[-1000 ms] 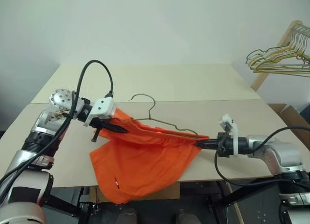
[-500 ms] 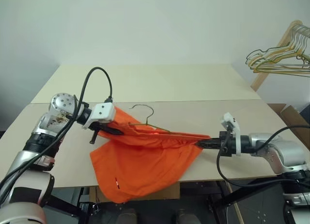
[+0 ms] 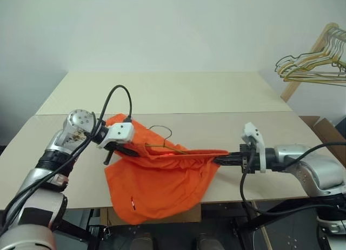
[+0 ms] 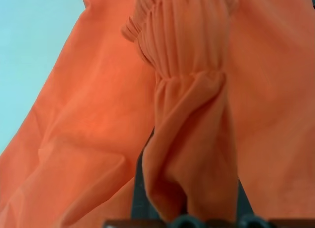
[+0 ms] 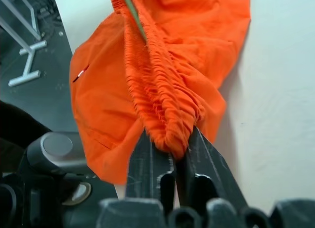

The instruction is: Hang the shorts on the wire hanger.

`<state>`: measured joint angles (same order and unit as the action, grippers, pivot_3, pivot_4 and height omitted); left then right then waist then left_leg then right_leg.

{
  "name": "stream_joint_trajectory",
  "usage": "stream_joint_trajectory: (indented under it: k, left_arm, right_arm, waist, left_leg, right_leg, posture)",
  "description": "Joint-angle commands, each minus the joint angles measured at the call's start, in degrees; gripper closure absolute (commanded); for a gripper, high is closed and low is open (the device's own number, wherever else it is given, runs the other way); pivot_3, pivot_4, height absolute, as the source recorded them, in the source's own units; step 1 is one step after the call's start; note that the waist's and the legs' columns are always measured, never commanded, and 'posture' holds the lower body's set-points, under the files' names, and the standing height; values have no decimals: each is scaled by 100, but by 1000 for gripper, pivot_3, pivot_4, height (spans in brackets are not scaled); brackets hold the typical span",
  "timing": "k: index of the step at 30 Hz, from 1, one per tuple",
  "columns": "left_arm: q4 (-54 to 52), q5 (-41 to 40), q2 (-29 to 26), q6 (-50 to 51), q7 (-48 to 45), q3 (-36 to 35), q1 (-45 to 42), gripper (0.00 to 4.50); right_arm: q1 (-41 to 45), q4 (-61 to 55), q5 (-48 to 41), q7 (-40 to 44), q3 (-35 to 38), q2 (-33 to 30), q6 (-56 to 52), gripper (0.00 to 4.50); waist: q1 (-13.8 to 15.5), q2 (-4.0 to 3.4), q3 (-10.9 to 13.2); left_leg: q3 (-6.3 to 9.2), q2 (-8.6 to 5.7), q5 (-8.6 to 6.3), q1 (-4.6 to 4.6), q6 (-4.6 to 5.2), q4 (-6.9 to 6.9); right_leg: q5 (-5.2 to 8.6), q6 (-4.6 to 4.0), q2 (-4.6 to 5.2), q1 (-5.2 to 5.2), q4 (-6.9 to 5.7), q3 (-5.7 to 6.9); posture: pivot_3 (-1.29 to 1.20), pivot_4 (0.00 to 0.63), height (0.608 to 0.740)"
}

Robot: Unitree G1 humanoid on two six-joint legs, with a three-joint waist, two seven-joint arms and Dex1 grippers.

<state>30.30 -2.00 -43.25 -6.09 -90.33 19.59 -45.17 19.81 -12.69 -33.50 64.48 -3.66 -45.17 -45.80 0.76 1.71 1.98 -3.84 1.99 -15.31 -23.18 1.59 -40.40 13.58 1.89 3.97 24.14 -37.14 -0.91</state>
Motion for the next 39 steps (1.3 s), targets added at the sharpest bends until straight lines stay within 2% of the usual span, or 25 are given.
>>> stream_joint_trajectory:
  k: [1,8,10,16,20,26,31,39]
  left_arm:
    - [94,85,150,18,81,-66,-267,4500]
    - [156,153,274,-1,87,-149,-296,4500]
    - [126,145,276,18,101,-165,-282,4500]
    - [85,129,324,75,145,-192,-258,4500]
    - [54,123,328,94,128,-193,-232,4500]
    - [21,99,330,141,104,-210,-235,4500]
    - [-14,83,307,175,71,-226,-237,4500]
    - [-147,50,265,238,62,-244,-167,4500]
  right_arm:
    - [104,-388,-83,-75,13,-12,-54,2983]
    - [16,-419,-53,-62,34,-194,-73,551]
    - [-2,-373,-81,4,150,-312,-13,29]
    - [221,27,-174,109,648,-542,179,29]
    - [708,-123,-348,-71,729,-320,81,29]
    - [1455,-640,-357,-745,33,388,-515,29]
    - [2269,-608,-350,-1123,-611,919,-1279,29]
    - [3078,-332,44,-1167,-1779,1032,-1987,29]
  waist:
    - [-3,0,0]
    - [-7,0,0]
    - [-7,0,0]
    - [-5,0,0]
    - [-40,0,0]
    - [-55,0,0]
    - [-46,-1,0]
    - [-34,-1,0]
  left_leg:
    - [0,0,0,0,0,0]
    - [0,0,0,0,0,0]
    - [1,0,0,-1,0,0]
    - [1,0,0,0,0,-1]
    - [0,2,0,2,0,0]
    - [1,9,0,1,0,0]
    - [1,7,0,-5,0,0]
    - [0,3,0,-8,0,-2]
  right_leg:
    - [0,0,0,1,0,-1]
    - [0,0,0,0,0,0]
    - [0,0,0,0,0,0]
    - [0,0,1,-1,1,0]
    - [-1,-1,-3,2,-2,-3]
    - [-1,-2,-8,3,-3,-2]
    - [-2,-3,-3,8,-4,2]
    - [-2,-3,4,10,-5,6]
  posture:
    - [7,0,740]
    - [4,0,740]
    - [7,0,740]
    - [11,0,740]
    - [8,0,740]
    - [3,0,740]
    - [9,0,740]
    - [18,0,740]
